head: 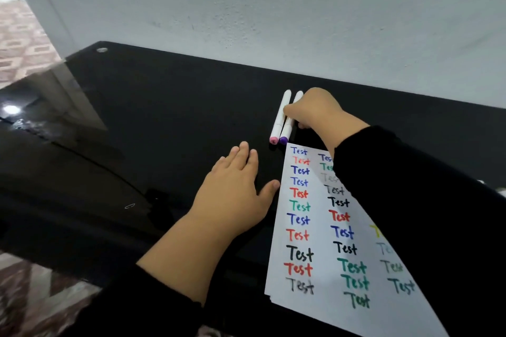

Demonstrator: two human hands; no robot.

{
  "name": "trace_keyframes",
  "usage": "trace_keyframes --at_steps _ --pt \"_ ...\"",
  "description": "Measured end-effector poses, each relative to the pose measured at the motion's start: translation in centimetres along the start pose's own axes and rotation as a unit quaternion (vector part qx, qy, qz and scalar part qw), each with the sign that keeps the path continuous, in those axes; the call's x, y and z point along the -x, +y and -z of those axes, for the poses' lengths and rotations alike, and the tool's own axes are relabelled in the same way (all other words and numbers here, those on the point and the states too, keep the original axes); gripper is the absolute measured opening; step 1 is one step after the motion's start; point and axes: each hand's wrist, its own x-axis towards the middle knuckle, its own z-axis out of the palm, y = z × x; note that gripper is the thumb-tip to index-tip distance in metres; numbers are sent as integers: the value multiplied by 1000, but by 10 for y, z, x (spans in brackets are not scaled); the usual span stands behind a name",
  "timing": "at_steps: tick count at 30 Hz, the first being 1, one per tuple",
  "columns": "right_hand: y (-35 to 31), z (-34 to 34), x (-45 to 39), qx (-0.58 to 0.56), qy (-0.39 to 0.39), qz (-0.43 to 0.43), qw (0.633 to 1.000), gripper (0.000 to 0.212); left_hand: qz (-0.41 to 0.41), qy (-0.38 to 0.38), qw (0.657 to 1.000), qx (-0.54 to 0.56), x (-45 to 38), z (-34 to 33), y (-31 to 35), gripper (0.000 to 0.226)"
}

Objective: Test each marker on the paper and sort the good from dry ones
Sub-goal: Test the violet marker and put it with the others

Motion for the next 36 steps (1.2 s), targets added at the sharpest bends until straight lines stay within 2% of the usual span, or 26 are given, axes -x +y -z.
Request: trace_keyframes --at_steps 6,13,16,22,26,30,33,36 --pt "8 6 5 -202 32 -45 978 21 6 -11 1000 7 2 3 1 71" --pt "23 24 39 -276 64 -70 957 23 -36 -13 998 51 20 12 17 65" --pt "37 30 68 -296 64 -100 948 25 -50 -43 991 114 34 14 32 63" --pt "65 27 142 -355 75 -142 921 27 -22 -62 962 266 58 10 55 63" --pt "73 23 178 -384 71 -137 910 25 -15 -61 934 351 69 9 64 48" --pt "88 24 206 -439 76 -126 887 21 -18 -57 937 343 81 8 76 20" --pt "103 24 218 -479 58 -123 867 24 -52 -59 953 294 87 8 81 23" --pt "113 21 224 -488 42 -109 865 33 -89 -48 967 232 91 5 86 33"
